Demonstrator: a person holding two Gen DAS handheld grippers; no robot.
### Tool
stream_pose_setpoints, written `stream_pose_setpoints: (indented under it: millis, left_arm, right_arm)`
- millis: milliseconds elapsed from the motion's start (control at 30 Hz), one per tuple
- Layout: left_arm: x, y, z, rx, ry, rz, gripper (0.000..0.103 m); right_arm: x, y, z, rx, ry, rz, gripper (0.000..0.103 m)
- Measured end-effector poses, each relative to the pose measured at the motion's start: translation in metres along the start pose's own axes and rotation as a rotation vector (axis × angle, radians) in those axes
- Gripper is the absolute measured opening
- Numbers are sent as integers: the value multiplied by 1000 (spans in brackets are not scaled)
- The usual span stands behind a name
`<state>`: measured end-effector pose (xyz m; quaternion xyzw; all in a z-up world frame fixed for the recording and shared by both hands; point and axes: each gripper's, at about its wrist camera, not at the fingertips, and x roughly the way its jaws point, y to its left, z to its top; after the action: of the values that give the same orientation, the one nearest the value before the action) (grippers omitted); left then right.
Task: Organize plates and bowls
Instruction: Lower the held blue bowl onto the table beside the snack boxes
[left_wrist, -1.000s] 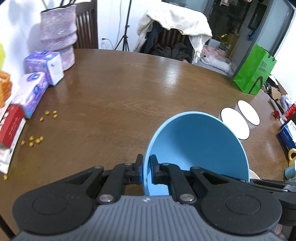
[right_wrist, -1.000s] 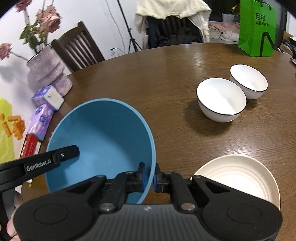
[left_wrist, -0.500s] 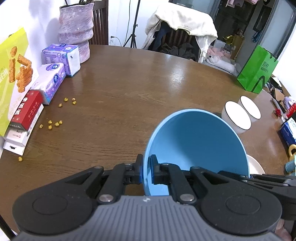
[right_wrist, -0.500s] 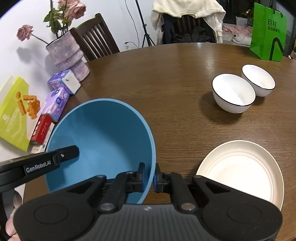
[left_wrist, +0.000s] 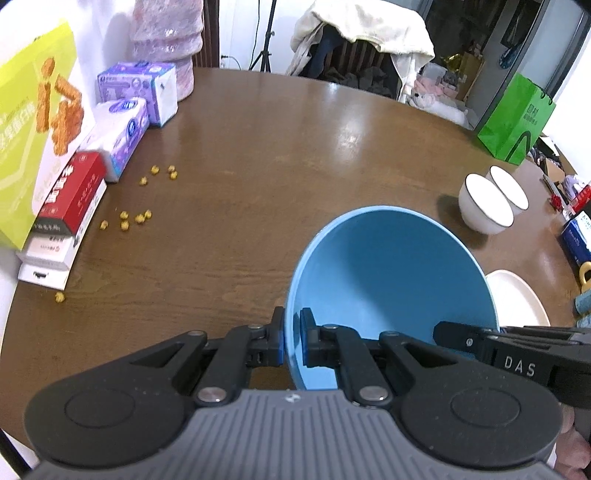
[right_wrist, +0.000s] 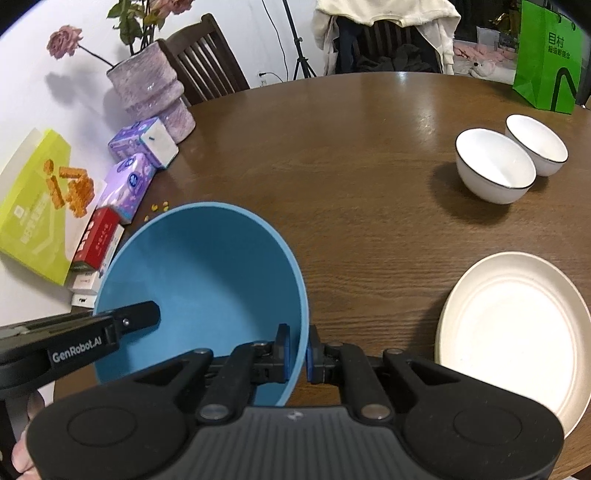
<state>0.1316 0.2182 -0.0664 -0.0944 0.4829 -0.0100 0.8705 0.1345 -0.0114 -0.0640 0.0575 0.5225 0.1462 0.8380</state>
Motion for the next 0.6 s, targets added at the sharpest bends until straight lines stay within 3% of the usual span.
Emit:
stream_pose_setpoints:
  millis: [600]
  left_arm:
    - [21, 46, -16, -11, 70, 17, 9]
  right_arm:
    - [38, 32, -12, -17, 71, 1, 8]
